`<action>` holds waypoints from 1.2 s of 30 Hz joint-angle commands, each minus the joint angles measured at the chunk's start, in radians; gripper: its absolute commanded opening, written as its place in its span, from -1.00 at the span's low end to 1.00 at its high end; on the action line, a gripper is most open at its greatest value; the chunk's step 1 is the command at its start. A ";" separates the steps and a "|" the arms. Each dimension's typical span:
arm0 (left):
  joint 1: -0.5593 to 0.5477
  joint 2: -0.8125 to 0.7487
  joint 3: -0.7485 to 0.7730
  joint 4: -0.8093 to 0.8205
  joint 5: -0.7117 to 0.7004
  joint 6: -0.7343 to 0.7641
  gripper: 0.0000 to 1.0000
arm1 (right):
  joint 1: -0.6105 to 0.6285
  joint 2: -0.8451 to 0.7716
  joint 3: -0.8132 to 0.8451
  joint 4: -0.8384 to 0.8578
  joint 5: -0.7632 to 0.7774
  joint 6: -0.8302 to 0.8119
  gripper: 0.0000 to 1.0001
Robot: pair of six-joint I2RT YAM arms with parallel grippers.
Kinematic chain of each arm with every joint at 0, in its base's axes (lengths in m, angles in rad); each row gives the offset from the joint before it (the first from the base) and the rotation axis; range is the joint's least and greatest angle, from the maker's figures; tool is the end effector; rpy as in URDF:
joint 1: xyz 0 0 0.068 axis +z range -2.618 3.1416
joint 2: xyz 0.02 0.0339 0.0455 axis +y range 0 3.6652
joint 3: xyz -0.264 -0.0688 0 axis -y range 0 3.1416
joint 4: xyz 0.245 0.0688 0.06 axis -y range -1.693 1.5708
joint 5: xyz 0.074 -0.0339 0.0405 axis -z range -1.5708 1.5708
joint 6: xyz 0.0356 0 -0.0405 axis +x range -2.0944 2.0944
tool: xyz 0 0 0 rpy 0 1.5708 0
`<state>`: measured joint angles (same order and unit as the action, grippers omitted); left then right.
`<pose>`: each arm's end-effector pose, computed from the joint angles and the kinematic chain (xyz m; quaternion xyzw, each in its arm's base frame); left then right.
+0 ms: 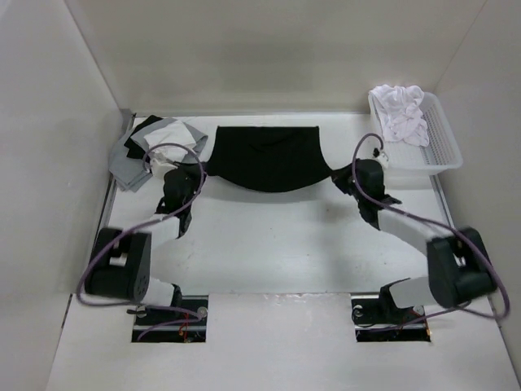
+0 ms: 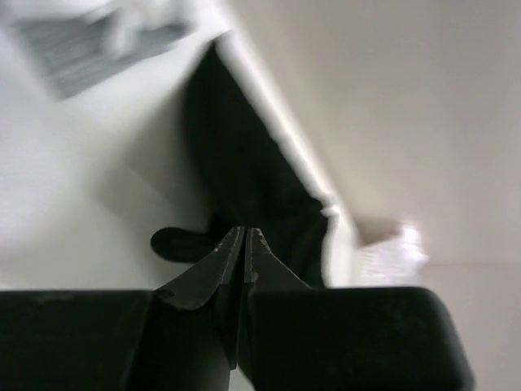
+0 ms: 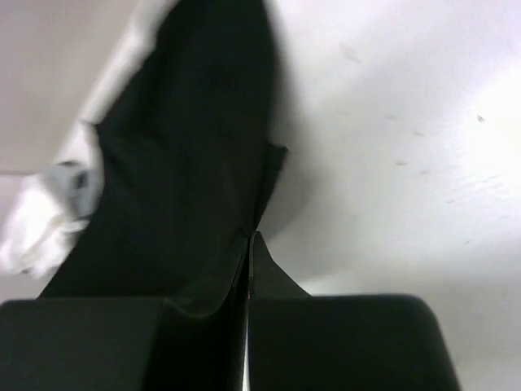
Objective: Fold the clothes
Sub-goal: Fold the tank top
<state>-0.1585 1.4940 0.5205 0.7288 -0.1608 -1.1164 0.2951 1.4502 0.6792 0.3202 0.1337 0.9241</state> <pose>0.2903 -0.0406 0.1814 -0.4059 0.6744 -0.3143 0.5307 0.2924 0.0839 0.2003 0.2952 0.7929 0.2570 0.4669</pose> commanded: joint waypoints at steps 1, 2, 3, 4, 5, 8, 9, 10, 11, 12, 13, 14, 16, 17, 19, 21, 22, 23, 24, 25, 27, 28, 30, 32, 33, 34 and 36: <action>-0.037 -0.303 -0.028 -0.069 -0.057 0.053 -1.00 | 0.044 -0.276 -0.015 -0.096 0.070 -0.120 -1.00; -0.052 -0.404 -0.033 -0.130 -0.069 0.072 -1.00 | 0.069 -0.372 -0.017 -0.163 0.090 -0.149 -1.00; -0.068 -0.511 -0.031 -0.197 -0.083 0.093 -1.00 | 0.092 -0.461 -0.018 -0.226 0.116 -0.174 -1.00; -0.086 -0.611 -0.027 -0.260 -0.097 0.111 -1.00 | 0.120 -0.552 -0.007 -0.297 0.147 -0.200 -1.00; -0.107 -0.709 -0.019 -0.325 -0.115 0.128 -1.00 | 0.150 -0.639 0.015 -0.375 0.182 -0.229 -1.00; -0.196 -0.964 0.030 -0.510 -0.192 0.200 -1.00 | 0.267 -0.819 0.120 -0.582 0.291 -0.283 -1.00; -0.225 -1.019 0.053 -0.564 -0.224 0.222 -1.00 | 0.297 -0.849 0.147 -0.622 0.316 -0.295 -1.00; -0.258 -1.061 0.076 -0.609 -0.249 0.239 -1.00 | 0.343 -0.879 0.187 -0.670 0.346 -0.304 -1.00; -0.293 -1.084 0.097 -0.643 -0.267 0.250 -1.00 | 0.386 -0.899 0.221 -0.706 0.375 -0.309 -1.00; -0.325 -1.098 0.116 -0.663 -0.282 0.262 -1.00 | 0.423 -0.912 0.252 -0.734 0.403 -0.312 -1.00; -0.353 -1.106 0.127 -0.675 -0.301 0.271 -1.00 | 0.465 -0.919 0.279 -0.754 0.426 -0.312 -1.00; -0.374 -1.107 0.133 -0.680 -0.315 0.276 -1.00 | 0.503 -0.922 0.301 -0.767 0.444 -0.314 -1.00; -0.417 -1.097 0.136 -0.680 -0.353 0.291 -1.00 | 0.561 -0.904 0.327 -0.773 0.461 -0.324 -1.00; -0.431 -1.082 0.135 -0.675 -0.374 0.305 -1.00 | 0.578 -0.881 0.329 -0.770 0.461 -0.332 -1.00; -0.436 -1.028 0.118 -0.661 -0.407 0.325 -1.00 | 0.550 -0.817 0.316 -0.745 0.445 -0.340 -1.00; -0.413 -0.968 0.096 -0.640 -0.402 0.319 -1.00 | 0.465 -0.740 0.277 -0.677 0.367 -0.347 -1.00; -0.392 -0.927 0.086 -0.620 -0.396 0.319 -1.00 | 0.406 -0.696 0.254 -0.628 0.303 -0.344 -1.00; -0.364 -0.878 0.073 -0.596 -0.385 0.316 -1.00 | 0.341 -0.648 0.232 -0.578 0.229 -0.335 -1.00; -0.333 -0.823 0.062 -0.567 -0.366 0.311 -1.00 | 0.272 -0.590 0.212 -0.522 0.151 -0.326 -1.00; -0.297 -0.760 0.052 -0.531 -0.338 0.303 -1.00 | 0.211 -0.529 0.200 -0.470 0.080 -0.309 -1.00; -0.214 -0.610 0.042 -0.449 -0.269 0.267 -1.00 | 0.119 -0.380 0.194 -0.364 -0.023 -0.278 -1.00; -0.177 -0.527 0.050 -0.412 -0.234 0.247 -1.00 | 0.094 -0.317 0.204 -0.331 -0.055 -0.272 -1.00; -0.119 -0.345 0.093 -0.329 -0.186 0.213 -1.00 | 0.037 -0.132 0.270 -0.271 -0.118 -0.261 -1.00; -0.083 -0.166 0.168 -0.272 -0.149 0.188 -1.00 | -0.003 0.058 0.376 -0.245 -0.153 -0.255 -1.00; -0.071 -0.081 0.220 -0.264 -0.132 0.181 -1.00 | -0.021 0.152 0.441 -0.242 -0.170 -0.252 -1.00; -0.063 -0.007 0.270 -0.259 -0.117 0.176 -1.00 | -0.036 0.230 0.506 -0.247 -0.189 -0.243 -1.00; -0.042 0.118 0.369 -0.270 -0.100 0.175 -1.00 | -0.061 0.332 0.612 -0.265 -0.216 -0.229 -1.00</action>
<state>-0.2230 1.5360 0.7418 0.3271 -0.3275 -0.9089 0.2680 1.7126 1.1400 -0.0528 0.0128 0.6662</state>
